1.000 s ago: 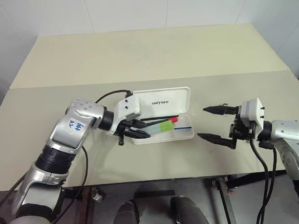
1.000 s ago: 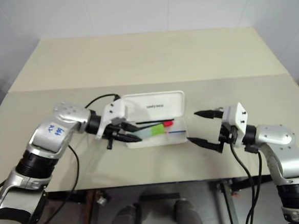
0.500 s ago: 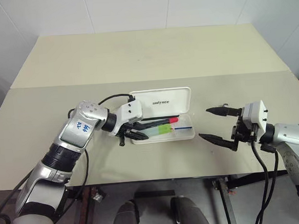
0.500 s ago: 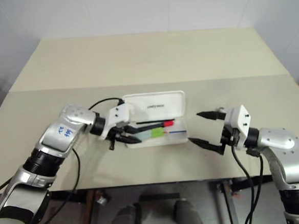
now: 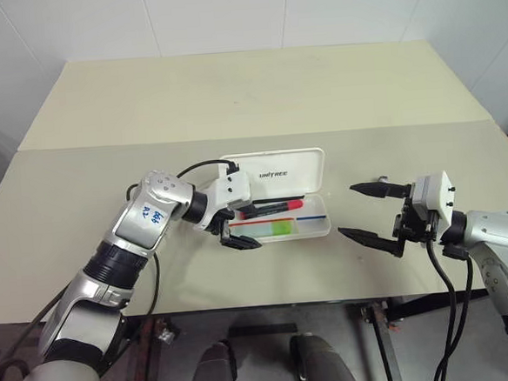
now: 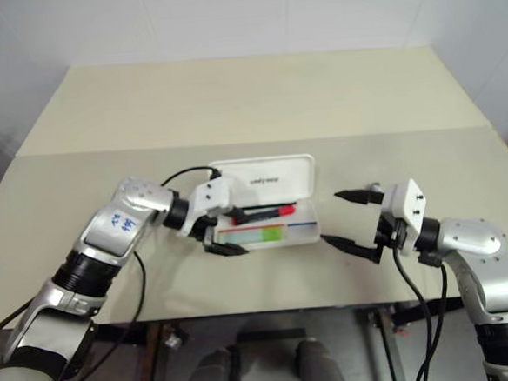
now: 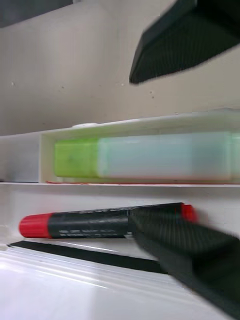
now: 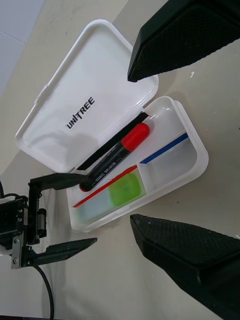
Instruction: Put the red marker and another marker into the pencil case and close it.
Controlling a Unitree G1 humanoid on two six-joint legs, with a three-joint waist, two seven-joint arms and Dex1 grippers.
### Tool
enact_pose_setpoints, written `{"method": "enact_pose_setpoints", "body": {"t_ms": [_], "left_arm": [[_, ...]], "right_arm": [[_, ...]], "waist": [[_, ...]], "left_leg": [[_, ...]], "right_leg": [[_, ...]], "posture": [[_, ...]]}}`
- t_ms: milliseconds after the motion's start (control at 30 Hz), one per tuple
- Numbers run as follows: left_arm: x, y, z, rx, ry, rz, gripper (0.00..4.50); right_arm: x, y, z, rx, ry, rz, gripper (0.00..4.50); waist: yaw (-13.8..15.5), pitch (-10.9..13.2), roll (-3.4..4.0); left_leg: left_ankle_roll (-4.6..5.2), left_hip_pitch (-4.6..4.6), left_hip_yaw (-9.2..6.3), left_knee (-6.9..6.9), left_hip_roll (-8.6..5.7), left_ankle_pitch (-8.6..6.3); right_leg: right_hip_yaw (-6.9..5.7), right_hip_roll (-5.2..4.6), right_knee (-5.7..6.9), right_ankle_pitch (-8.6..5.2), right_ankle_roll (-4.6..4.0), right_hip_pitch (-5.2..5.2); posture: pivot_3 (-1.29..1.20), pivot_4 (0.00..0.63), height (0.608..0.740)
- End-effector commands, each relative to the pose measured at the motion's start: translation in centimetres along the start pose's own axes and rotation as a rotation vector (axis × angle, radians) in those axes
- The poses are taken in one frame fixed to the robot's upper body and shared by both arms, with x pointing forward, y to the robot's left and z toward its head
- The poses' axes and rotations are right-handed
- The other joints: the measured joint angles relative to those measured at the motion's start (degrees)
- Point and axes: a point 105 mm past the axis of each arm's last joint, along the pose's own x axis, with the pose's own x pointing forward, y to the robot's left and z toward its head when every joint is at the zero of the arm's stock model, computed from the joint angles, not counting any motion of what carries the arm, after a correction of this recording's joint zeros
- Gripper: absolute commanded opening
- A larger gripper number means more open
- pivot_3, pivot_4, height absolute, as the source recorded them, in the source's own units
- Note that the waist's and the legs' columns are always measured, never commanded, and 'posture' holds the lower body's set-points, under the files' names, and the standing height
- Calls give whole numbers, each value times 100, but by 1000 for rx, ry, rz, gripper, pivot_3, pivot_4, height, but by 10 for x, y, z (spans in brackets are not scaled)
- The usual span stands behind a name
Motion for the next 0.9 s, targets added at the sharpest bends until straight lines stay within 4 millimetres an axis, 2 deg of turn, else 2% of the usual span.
{"method": "enact_pose_setpoints", "body": {"t_ms": [33,133,267,367,433,600,900], "left_arm": [[-10,3,25,64,-81,15,4477],[-14,2,32,71,-126,8,4477],[-32,0,42,37,-243,-2,4477],[-55,10,32,10,-261,84,4477],[-67,10,32,33,-307,98,4477],[-100,8,37,117,-451,149,4477],[-131,8,18,166,-424,258,4477]], "right_arm": [[-1,-6,12,-32,-38,-31,4500],[0,-15,12,-15,-25,-85,4500],[-2,-50,6,64,38,-312,4500],[-7,-76,-5,165,125,-512,4500],[-11,-88,-12,209,185,-624,4500],[-20,-101,-31,245,280,-757,4500],[-29,-106,-58,322,393,-847,4500]], "waist": [[-1,0,0],[-10,0,0],[-15,0,0],[-18,0,1],[-10,-1,1],[11,-1,1],[-8,-1,2]], "left_leg": [[0,0,0,0,0,0],[0,0,1,1,0,0],[0,1,0,5,1,0],[0,1,-1,8,0,0],[0,1,-2,5,2,0],[4,-5,-1,-3,-1,-2],[9,-4,5,-5,-2,-5]], "right_leg": [[0,0,0,0,0,0],[1,0,0,1,1,0],[1,0,3,1,1,0],[1,-3,4,1,0,0],[0,-4,5,0,-2,0],[-4,-8,-6,-1,-4,-1],[-2,-7,-11,0,-2,-1]], "posture": [[0,150,740],[0,150,740],[0,150,740],[0,150,740],[0,150,740],[0,150,740],[0,150,740]]}}
